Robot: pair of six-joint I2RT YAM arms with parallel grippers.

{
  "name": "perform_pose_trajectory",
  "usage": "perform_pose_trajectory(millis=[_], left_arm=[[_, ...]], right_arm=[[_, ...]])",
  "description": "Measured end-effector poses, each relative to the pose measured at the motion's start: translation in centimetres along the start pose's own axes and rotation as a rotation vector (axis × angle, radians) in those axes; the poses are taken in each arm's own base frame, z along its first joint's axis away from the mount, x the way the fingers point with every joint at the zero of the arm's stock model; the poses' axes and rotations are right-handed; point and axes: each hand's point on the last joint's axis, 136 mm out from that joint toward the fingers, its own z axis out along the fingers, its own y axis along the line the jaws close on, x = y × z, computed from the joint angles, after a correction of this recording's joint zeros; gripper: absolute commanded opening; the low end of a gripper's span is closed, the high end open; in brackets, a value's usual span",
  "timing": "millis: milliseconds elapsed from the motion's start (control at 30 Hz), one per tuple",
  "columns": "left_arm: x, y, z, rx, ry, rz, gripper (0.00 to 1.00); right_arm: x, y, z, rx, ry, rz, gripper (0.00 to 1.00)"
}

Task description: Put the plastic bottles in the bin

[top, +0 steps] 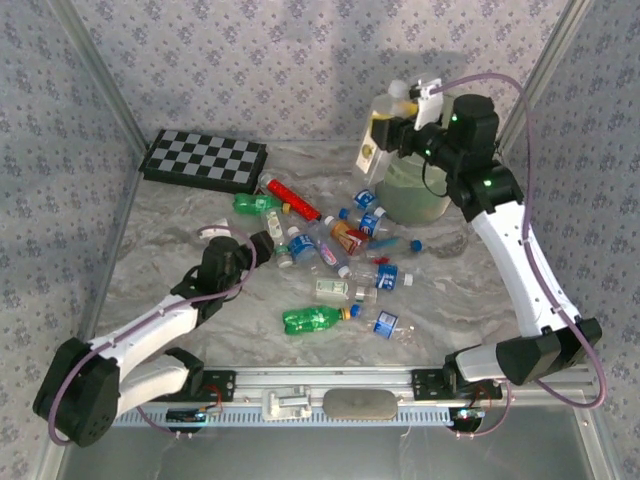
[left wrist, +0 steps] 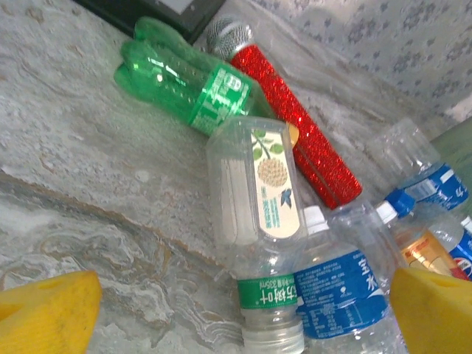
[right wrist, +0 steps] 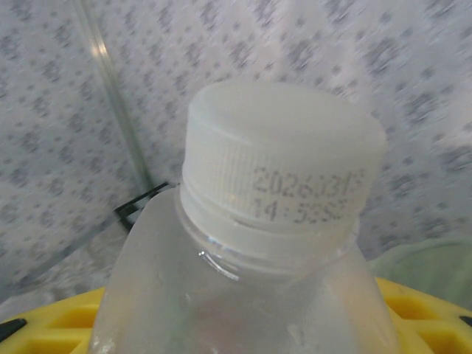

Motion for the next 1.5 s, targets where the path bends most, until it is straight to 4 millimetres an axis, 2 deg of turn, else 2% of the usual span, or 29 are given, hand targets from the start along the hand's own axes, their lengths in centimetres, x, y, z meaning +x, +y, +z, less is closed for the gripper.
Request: perform_pose_trajectory(millis=[167, 267, 367, 467, 600, 733, 1033, 1233, 1367, 1500], left_arm=[[0.9, -0.7, 1.0, 0.016, 0.056, 0.008, 1.0], [0.9, -1.5, 1.3, 0.041, 0.074, 0.006, 1.0], [0.8, -2.5, 1.7, 0.07, 0.086, 0.003, 1.0], [1.2, -3.0, 2.1, 0.094, 0.111, 0.004, 1.0], [2.0, -3.3, 2.5, 0.108, 0.149, 0.006, 1.0], [2.3, -3.5, 2.6, 0.119, 0.166, 0.008, 1.0], [2.5, -3.7, 2.5, 0.128, 0.173, 0.011, 1.0], [2.6, -3.8, 2.5, 0.132, 0.175, 0.017, 1.0], [2.6, -3.9, 2.5, 0.133, 0.175, 0.02, 1.0], [2.6, -3.9, 2.4, 0.133, 0.175, 0.02, 1.0]], right_arm=[[-2.4, -4.6, -1.3, 0.204, -0.066, -0.056, 0.52], [-3.2, -7.2, -1.9, 0.316, -0.093, -0.081, 0.54], [-3.4, -9.7, -2.1, 0.409, -0.1, -0.096, 0.54], [-2.6, -12.2, -1.7, 0.477, -0.08, -0.096, 0.54], [-0.2, -14.8, -0.4, 0.528, -0.014, -0.08, 0.54], [2.8, -16.4, 1.3, 0.541, 0.065, -0.06, 0.54], [9.2, -18.5, 4.8, 0.526, 0.267, 0.001, 0.53], [14.3, -19.3, 6.5, 0.508, 0.399, 0.047, 0.53], [17.1, -19.8, 7.2, 0.505, 0.471, 0.068, 0.61], [18.2, -19.9, 7.4, 0.505, 0.501, 0.084, 0.76]])
